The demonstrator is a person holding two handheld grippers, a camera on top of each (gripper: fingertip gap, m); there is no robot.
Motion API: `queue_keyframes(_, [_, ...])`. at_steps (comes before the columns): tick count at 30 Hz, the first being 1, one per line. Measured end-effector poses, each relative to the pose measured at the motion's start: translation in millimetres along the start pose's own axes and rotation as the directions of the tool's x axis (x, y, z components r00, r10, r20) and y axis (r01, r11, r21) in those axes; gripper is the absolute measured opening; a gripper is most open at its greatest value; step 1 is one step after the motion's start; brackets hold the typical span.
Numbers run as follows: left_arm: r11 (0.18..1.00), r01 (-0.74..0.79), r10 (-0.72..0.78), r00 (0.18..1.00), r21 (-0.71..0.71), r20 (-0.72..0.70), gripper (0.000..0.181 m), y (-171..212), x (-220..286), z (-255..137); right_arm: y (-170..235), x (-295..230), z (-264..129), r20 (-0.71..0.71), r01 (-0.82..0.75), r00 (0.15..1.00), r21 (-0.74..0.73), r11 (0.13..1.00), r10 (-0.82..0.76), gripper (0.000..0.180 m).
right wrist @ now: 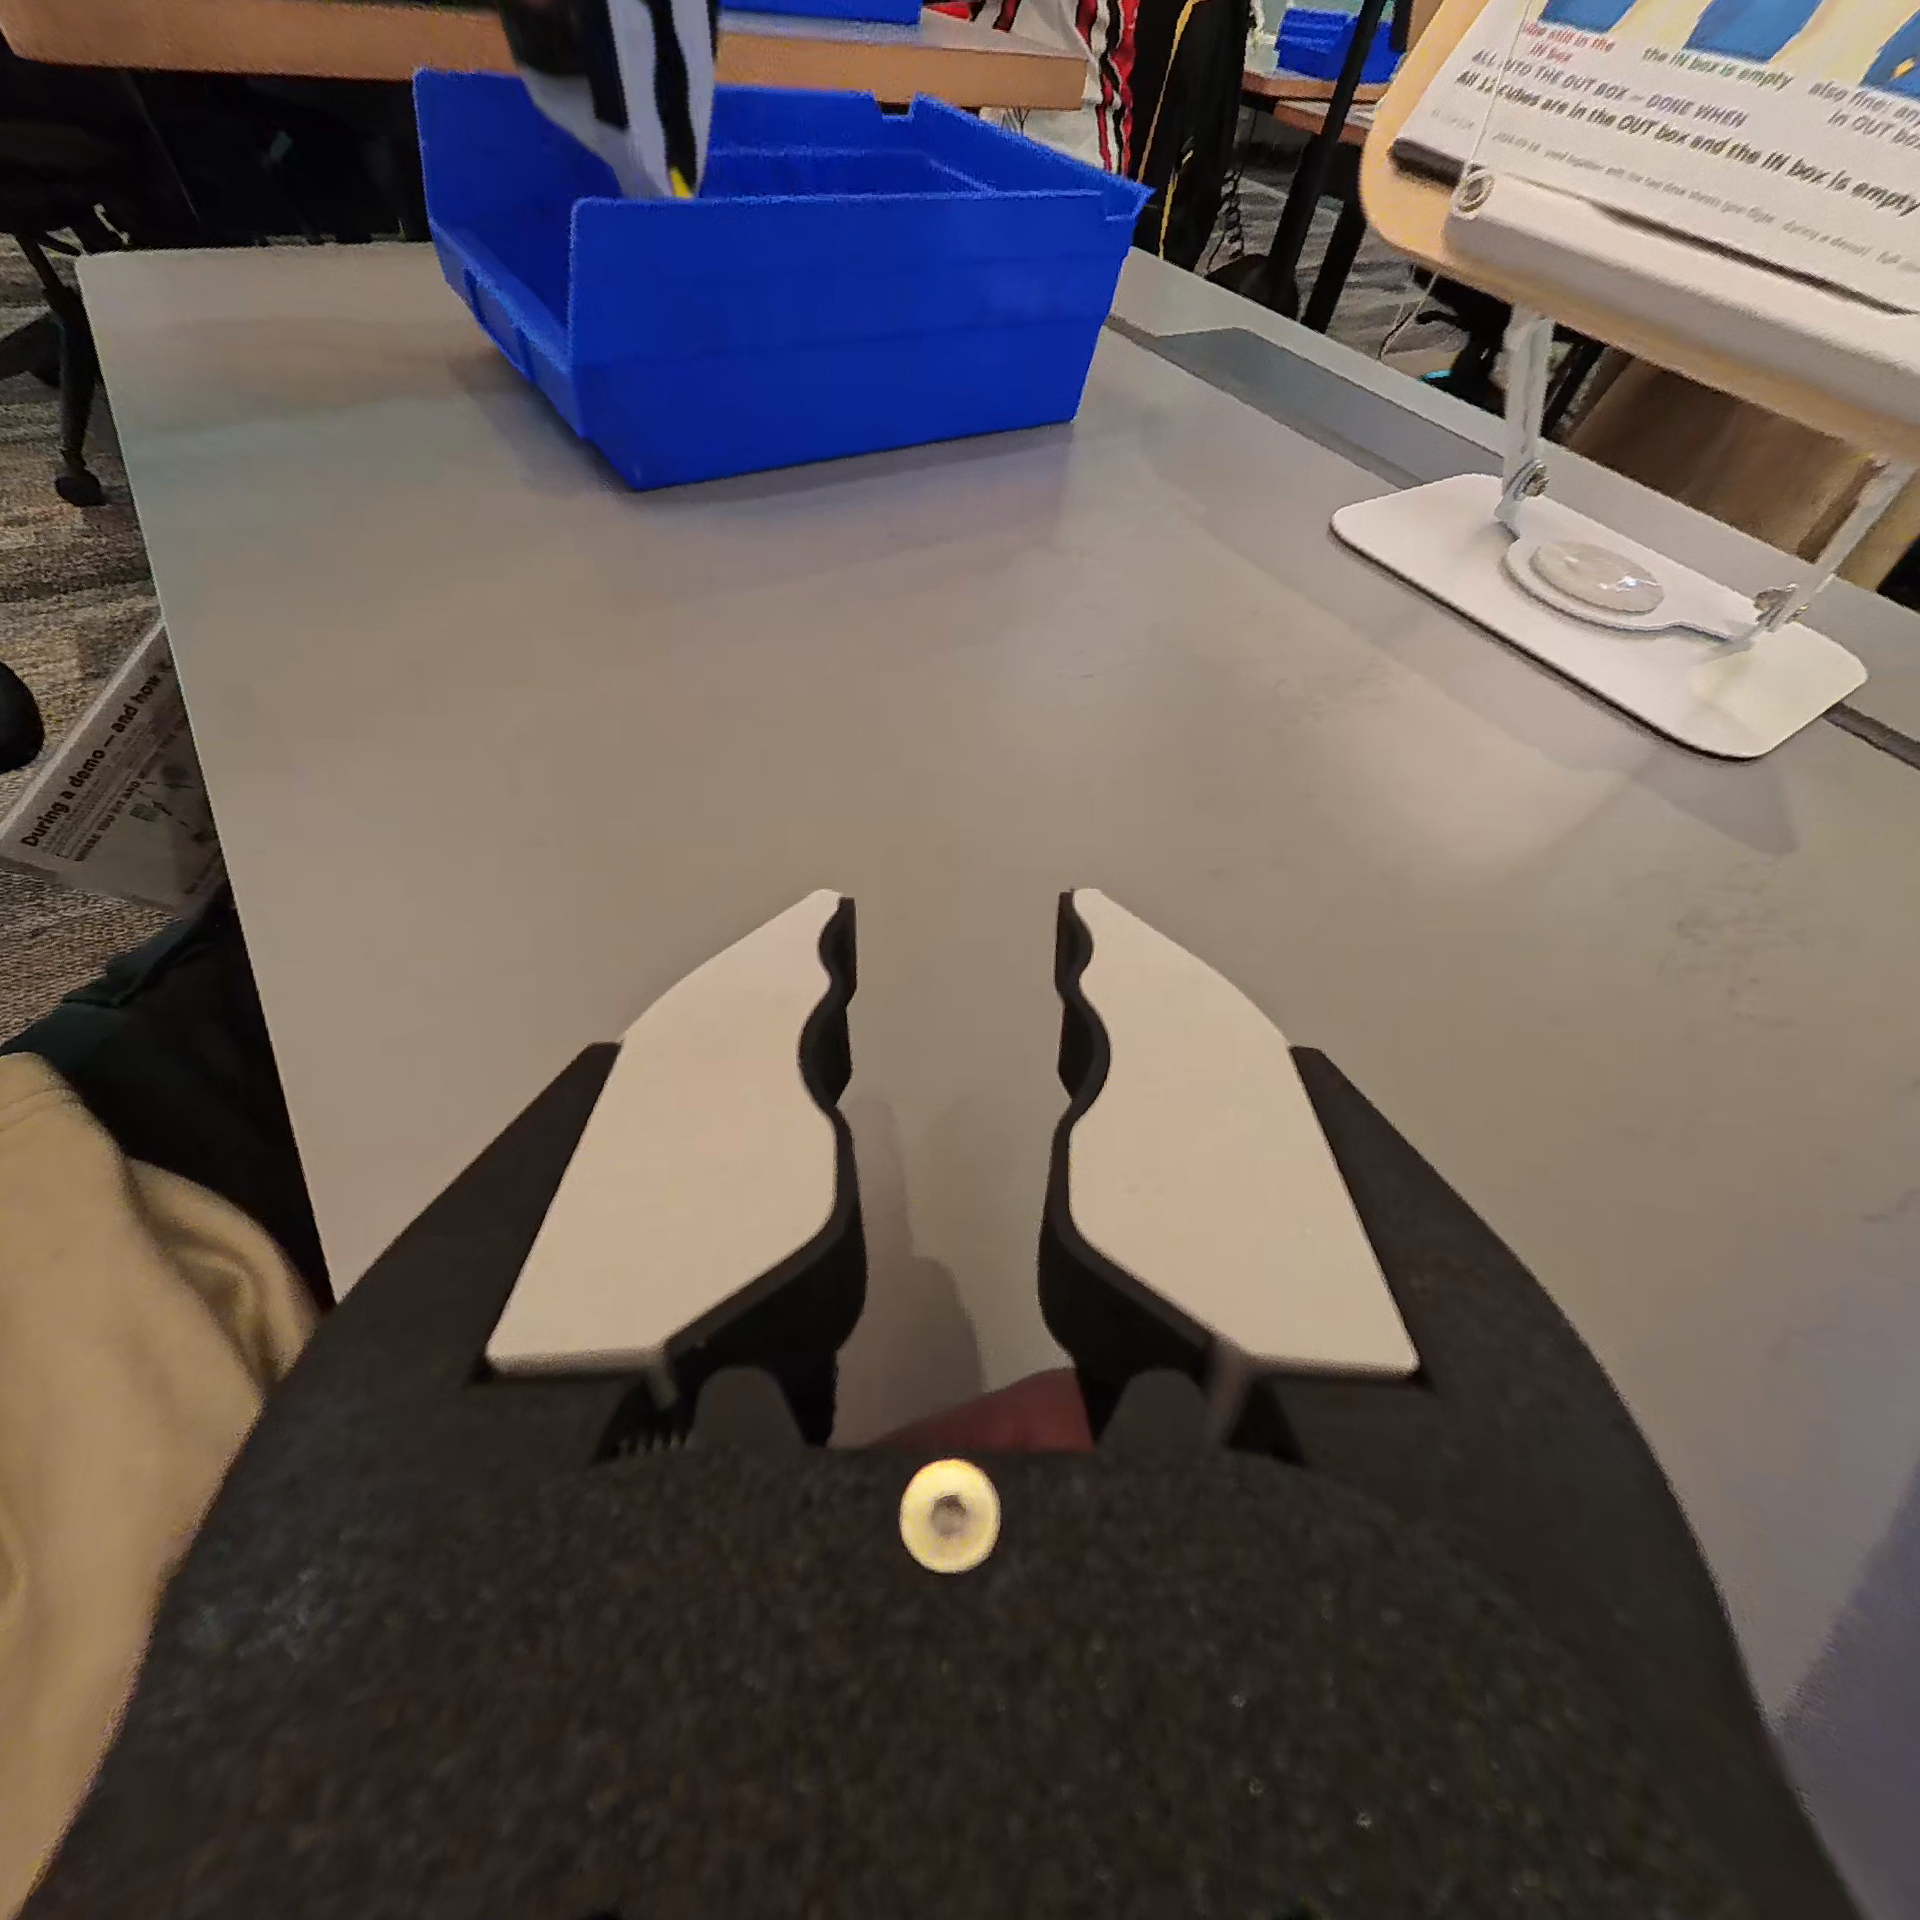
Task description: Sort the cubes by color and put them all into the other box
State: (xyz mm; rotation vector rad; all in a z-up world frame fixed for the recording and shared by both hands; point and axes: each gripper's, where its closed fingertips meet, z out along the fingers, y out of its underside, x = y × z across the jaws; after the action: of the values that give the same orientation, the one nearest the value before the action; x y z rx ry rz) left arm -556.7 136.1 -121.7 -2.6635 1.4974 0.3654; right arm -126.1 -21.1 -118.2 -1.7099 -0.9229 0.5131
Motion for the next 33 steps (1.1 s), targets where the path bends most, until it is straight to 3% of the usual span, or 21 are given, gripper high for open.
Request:
queue_keyframes(3, [0.916,0.088,-0.083,0.996,0.392,-0.030,0.022,-42.2,3.1,-50.4,-4.7,10.2,-6.7,-0.027,-0.006,1.000,0.015,1.000,0.007,0.036])
queue_keyframes(6, [0.680,0.156,-0.088,0.987,0.717,-0.132,0.022,-82.8,30.8,-105.8,-10.1,24.6,-14.1,-0.061,-0.025,0.998,0.036,0.999,0.027,0.036])
queue_keyframes(10, [0.381,0.251,-0.007,0.963,0.890,-0.269,0.022,-123.9,90.0,-150.5,-16.1,40.5,-22.1,-0.091,-0.052,0.994,0.086,0.995,0.060,0.034])
queue_keyframes(13, [0.270,0.304,0.094,0.936,0.914,-0.339,0.022,-151.5,138.6,-159.2,-5.4,46.6,-17.9,-0.091,-0.062,0.994,0.064,0.996,0.068,0.035])
queue_keyframes(15, [0.256,0.339,0.162,0.908,0.905,-0.386,0.022,-168.5,168.1,-161.4,-7.0,45.2,-14.0,-0.066,-0.058,0.996,0.074,0.996,0.063,0.036])
queue_keyframes(17, [0.225,0.414,0.248,0.851,0.882,-0.462,0.022,-185.3,196.9,-171.9,-22.2,35.8,-11.0,-0.022,0.038,0.999,0.114,0.993,-0.036,0.038])
queue_keyframes(20, [0.255,0.563,0.429,0.663,0.787,-0.613,0.022,-208.3,248.4,-188.4,-56.9,10.1,-5.8,0.011,0.304,0.949,0.217,0.927,-0.314,0.035])
queue_keyframes(23, [0.328,0.635,0.525,0.493,0.699,-0.694,0.022,-224.9,287.2,-192.6,-88.0,-9.7,3.6,-0.010,0.452,0.882,0.297,0.841,-0.471,0.041])
queue_keyframes(26, [0.374,0.681,0.571,0.365,0.629,-0.735,0.022,-230.3,305.4,-194.6,-98.6,-31.4,10.0,0.013,0.510,0.839,0.327,0.795,-0.544,0.041])
queue_keyframes(28, [0.395,0.704,0.597,0.292,0.591,-0.747,0.022,-229.2,311.1,-195.8,-98.1,-31.9,14.5,-0.052,0.564,0.815,0.305,0.768,-0.577,0.042])
queue_keyframes(33, [0.445,0.712,0.602,0.211,0.543,-0.770,0.022,-230.0,322.0,-186.7,-97.6,-33.4,9.2,-0.101,0.588,0.801,0.315,0.744,-0.590,0.033])
